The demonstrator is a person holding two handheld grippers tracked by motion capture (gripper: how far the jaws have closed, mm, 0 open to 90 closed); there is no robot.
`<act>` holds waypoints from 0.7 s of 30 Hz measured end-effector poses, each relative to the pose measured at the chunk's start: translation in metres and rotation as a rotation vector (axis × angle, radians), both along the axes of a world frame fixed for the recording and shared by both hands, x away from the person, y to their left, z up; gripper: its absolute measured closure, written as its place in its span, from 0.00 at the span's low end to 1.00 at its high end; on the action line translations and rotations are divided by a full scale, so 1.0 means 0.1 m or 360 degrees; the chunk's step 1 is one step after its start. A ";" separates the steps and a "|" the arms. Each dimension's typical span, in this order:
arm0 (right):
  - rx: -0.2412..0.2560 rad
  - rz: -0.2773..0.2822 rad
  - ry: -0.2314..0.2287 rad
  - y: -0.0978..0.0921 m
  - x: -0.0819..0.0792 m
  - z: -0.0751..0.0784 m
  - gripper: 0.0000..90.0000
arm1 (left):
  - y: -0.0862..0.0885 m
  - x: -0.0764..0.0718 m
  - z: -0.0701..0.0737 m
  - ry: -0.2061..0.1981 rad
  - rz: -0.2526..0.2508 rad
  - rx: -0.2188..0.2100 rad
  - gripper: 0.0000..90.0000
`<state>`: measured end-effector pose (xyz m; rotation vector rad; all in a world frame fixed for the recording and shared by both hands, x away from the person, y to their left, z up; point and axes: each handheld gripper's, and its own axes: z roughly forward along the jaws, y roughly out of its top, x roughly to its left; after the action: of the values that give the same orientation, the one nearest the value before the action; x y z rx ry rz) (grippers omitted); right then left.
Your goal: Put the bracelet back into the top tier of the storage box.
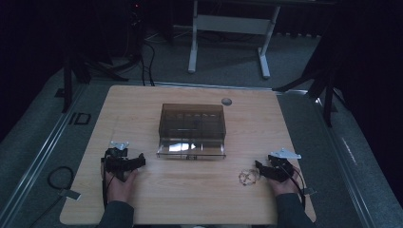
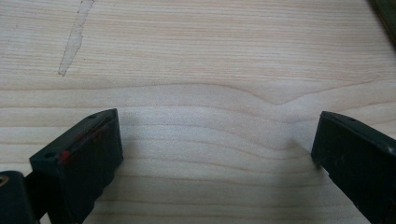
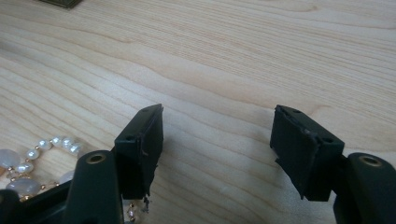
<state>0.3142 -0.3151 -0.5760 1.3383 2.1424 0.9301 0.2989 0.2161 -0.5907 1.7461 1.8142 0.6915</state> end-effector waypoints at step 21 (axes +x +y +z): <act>-0.0003 -0.0023 0.0124 -0.05 0.02 0.10 0.57 | -0.01 0.00 0.00 0.0001 0.0011 0.0001 0.02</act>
<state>0.3162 -0.3202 -0.5659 1.4088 2.1878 0.8837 0.2987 0.2152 -0.5906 1.7416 1.8216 0.6945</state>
